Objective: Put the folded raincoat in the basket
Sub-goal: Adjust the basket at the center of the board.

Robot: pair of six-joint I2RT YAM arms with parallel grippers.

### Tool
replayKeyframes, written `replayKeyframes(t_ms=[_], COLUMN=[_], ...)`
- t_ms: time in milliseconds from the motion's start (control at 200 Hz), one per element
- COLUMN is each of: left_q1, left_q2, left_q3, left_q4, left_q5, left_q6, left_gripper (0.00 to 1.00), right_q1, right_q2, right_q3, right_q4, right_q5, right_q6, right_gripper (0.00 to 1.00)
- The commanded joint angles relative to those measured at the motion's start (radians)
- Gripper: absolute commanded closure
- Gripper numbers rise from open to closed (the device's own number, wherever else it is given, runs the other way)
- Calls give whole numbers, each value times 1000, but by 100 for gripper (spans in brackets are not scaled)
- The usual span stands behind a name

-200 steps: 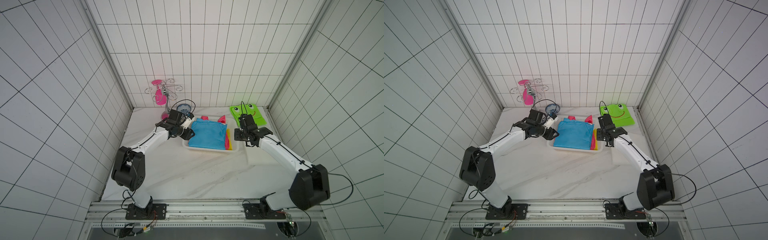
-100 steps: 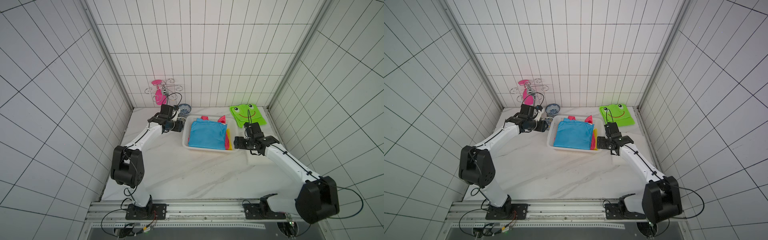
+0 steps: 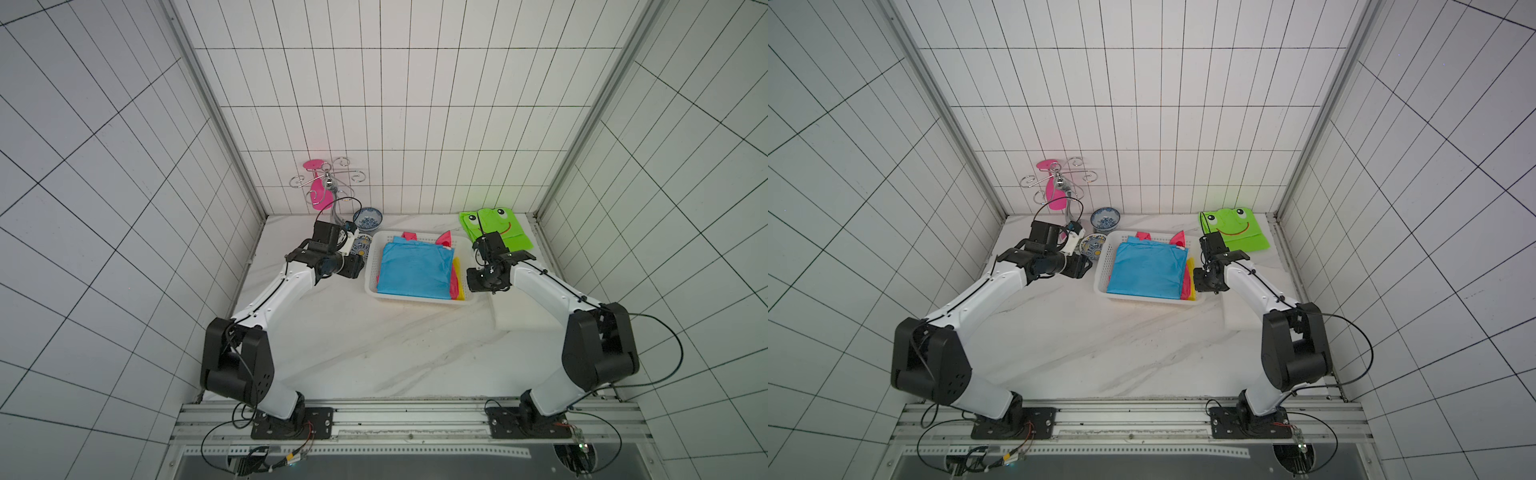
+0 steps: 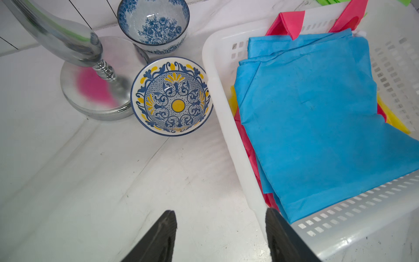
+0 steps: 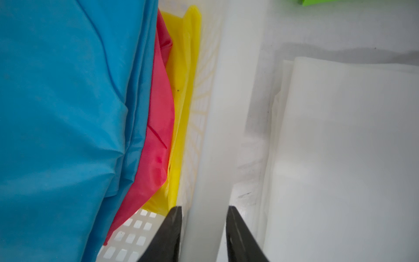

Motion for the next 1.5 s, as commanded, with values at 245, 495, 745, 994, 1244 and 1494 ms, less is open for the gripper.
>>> replayKeyframes(t_ms=[245,495,745,994,1244,1494], left_q1=[1,1,-11,-155,-223,-226], left_q2=[-58,-76,-83,-54,-41,-56], left_q3=[-53,-39,-13,41,15,-14], left_q4=[-41,-84,-66,-54,-37,-36], left_q5=[-42,-42,28,62,126,129], left_q6=[108,125,110,124,131,142], left_gripper=[35,34,35,35,34,34], right_q1=[23,36,94,14,-171,-170], right_q2=[33,42,-51,-337,-329,-75], right_q3=[31,20,-12,-172,-283,-190], right_q4=[-22,57,127,119,69,40], right_q5=[-131,-165,-136,96,108,75], right_q6=[-121,-20,109,168,213,123], right_gripper=[73,69,51,34,22,22])
